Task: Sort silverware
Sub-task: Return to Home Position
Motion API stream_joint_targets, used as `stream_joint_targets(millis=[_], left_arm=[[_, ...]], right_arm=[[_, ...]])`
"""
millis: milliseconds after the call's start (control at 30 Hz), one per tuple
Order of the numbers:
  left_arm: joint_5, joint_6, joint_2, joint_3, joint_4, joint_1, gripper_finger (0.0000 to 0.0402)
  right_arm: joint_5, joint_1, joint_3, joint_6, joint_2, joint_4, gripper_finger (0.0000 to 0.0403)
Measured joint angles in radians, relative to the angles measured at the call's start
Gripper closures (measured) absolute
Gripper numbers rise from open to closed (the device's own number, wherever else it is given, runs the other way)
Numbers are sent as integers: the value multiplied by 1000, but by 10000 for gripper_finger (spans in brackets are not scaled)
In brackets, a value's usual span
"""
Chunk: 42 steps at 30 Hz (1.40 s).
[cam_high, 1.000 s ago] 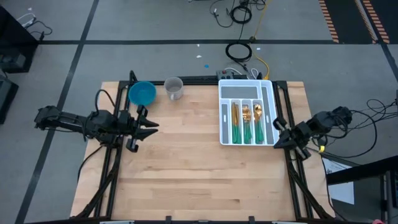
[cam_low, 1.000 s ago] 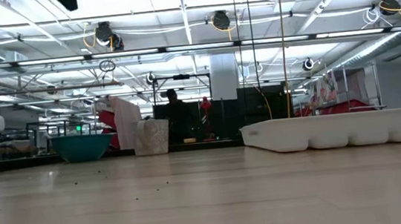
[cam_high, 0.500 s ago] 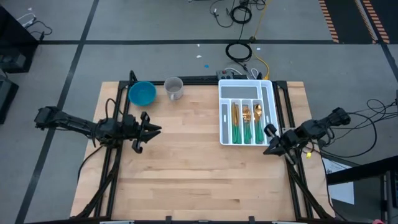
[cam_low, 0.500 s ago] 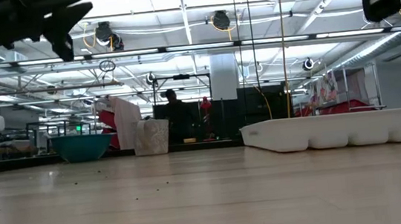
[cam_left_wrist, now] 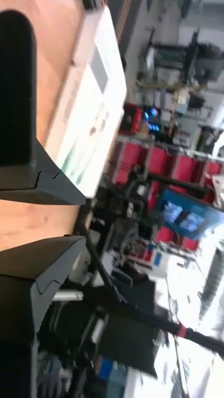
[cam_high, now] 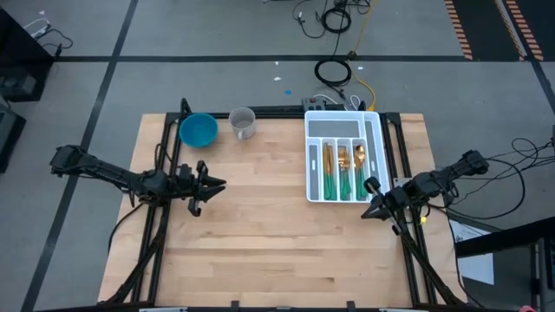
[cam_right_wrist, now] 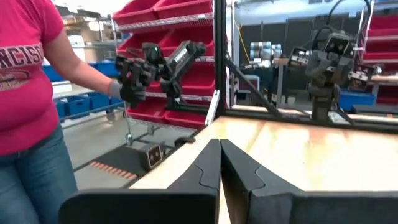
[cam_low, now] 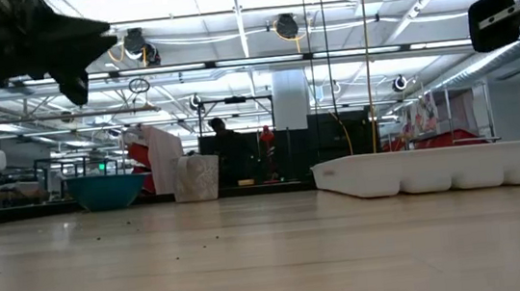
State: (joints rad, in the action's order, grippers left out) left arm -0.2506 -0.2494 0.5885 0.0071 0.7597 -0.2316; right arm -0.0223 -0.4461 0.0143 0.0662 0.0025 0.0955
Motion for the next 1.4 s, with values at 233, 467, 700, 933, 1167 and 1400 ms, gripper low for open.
stream_joint_targets(millis=[233, 467, 700, 933, 1167, 1400], left_arm=[[-94, -9, 0, -1, -48, -6, 304], [-121, -32, 0, -1, -66, -6, 304], [-121, -32, 0, -1, -73, -6, 304], [-121, -32, 0, -2, -72, -5, 304], [-121, -31, 0, -2, -72, -5, 304], [-121, -32, 0, -2, -72, -5, 304]], right_arm=[[110, 0, 0, 1, 0, -11, 403], [262, 1, 0, 53, 0, -17, 403], [257, 1, 0, 50, 0, -17, 403], [256, 1, 0, 49, 0, -17, 403], [256, 1, 0, 49, 0, -18, 403], [256, 1, 0, 49, 0, -18, 403]])
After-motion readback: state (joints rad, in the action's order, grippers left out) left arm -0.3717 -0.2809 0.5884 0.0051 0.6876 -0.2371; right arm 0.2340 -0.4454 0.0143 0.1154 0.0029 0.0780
